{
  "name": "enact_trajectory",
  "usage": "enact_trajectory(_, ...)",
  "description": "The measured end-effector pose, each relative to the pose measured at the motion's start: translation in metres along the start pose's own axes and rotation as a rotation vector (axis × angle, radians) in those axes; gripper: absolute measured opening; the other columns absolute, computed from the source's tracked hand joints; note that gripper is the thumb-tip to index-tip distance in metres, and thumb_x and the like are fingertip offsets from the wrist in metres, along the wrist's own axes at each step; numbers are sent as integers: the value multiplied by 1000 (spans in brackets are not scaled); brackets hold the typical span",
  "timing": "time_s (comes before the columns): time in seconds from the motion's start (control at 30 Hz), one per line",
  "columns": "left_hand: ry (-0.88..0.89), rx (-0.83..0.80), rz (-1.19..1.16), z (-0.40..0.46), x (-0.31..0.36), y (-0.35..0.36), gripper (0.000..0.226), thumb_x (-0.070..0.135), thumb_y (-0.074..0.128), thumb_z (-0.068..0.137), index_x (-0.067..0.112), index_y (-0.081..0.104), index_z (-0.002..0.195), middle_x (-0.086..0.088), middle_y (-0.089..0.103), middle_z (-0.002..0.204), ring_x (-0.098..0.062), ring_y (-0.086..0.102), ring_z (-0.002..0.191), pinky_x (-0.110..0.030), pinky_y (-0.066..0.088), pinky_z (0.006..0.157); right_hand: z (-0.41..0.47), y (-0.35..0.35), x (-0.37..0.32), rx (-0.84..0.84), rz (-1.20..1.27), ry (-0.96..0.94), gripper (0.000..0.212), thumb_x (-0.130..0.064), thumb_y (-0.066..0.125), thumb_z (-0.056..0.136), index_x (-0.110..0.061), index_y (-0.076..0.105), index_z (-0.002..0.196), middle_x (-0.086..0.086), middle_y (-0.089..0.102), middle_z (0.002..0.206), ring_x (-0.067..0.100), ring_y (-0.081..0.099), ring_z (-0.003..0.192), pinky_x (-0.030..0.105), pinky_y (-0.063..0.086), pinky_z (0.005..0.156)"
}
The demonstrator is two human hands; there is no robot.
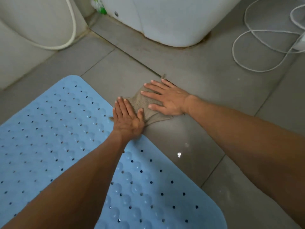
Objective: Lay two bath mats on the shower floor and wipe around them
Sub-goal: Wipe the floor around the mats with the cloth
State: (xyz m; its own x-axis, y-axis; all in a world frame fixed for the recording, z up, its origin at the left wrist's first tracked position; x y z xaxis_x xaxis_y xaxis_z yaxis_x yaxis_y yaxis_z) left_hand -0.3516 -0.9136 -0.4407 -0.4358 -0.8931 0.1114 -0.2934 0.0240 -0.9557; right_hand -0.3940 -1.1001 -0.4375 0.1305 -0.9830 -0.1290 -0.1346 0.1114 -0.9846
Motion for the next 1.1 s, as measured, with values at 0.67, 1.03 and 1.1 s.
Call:
enact_trajectory(0.67,167,18,35,-200,145,70,71,46,6,99,-2,-16,147,-20,-23,157,-32,-23,145,-45,-10,120,-282,26,-16,-56,-49,150,63,-59,19,101,-36,3,157,-10,-4,166,11,-8,153,41,5,125)
enact_trajectory(1.03,559,31,86,-287,183,100,73,49,9,99,1,-11,150,-18,-19,159,-30,-19,147,-44,-6,121,-439,61,-96,17,105,714,64,-61,12,98,-40,-1,156,-11,-12,165,10,-14,152,48,-1,124)
enact_trajectory(1.1,669,36,107,-289,177,101,75,52,10,99,2,-7,152,-17,-14,160,-29,-15,148,-43,-5,121,-451,66,-121,25,146,806,65,-63,8,96,-40,-4,156,-10,-14,165,12,-16,151,47,-4,124)
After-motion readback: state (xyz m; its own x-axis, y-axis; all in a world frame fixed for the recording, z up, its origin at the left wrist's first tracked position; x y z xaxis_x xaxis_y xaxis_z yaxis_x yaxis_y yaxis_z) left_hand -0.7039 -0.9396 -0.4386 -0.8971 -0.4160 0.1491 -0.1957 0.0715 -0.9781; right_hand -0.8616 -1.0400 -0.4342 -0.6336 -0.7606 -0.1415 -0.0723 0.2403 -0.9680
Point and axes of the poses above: each hand's wrist, its own z-axis towards the middle knuckle, its own y-axis out of the palm, x = y × z, the point moved 3 cm from there along z, towards the middle knuckle
